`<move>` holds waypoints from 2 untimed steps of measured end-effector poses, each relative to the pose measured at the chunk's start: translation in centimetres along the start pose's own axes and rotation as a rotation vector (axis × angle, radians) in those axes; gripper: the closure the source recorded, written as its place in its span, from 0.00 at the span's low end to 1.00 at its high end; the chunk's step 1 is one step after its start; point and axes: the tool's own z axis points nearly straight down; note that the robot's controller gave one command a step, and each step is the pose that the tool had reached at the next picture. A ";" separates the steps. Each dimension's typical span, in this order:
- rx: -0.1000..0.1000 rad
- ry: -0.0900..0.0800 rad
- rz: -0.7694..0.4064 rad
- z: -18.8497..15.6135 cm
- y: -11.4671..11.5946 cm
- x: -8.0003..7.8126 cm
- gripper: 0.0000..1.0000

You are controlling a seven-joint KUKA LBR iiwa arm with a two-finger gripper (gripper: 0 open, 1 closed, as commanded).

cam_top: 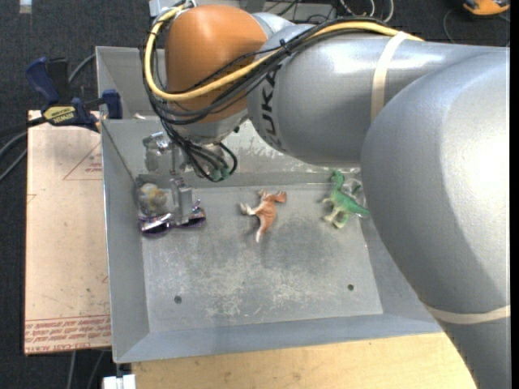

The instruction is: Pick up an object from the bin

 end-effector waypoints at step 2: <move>-0.002 -0.005 -0.410 7.2 -0.4 1.2 0.00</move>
Offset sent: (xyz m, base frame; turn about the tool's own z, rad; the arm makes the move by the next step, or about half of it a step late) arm -0.0083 -0.0090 -0.0734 -0.4108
